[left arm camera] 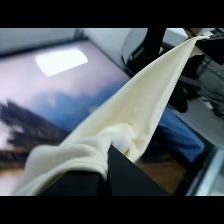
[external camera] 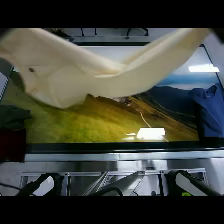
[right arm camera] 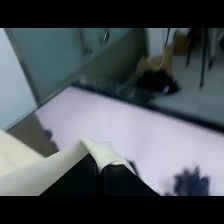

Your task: Fold the shirts.

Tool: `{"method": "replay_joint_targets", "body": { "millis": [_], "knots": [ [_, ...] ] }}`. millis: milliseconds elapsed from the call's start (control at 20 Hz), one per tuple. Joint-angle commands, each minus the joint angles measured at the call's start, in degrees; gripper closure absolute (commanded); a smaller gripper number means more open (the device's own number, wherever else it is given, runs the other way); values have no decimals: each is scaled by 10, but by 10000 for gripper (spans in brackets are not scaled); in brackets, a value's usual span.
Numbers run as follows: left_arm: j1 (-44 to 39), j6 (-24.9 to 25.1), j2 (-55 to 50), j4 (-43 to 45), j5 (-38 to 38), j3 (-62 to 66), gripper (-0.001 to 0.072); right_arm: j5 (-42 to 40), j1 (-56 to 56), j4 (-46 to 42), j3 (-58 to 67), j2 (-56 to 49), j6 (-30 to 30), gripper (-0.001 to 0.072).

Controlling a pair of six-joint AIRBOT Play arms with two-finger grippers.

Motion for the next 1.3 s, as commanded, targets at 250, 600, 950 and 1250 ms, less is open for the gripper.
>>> {"method": "replay_joint_targets", "body": {
  "millis": [250, 600, 950, 1250],
  "knots": [
    [126, 9, 212, 153, 156, -135, 694, -38, 2, -55, 56, 21, 32, 693],
    [-71, 80, 56, 177, 180, -339, 694, 60, 3, -36, -7, -159, 41, 693],
    [-152, 59, -308, 279, 244, -272, 693, 0, 2, -35, -86, -426, 1, 692],
    [-135, -28, -492, 282, 228, -85, 694, -92, 1, -30, -30, -541, 1, 693]
  ]
}}
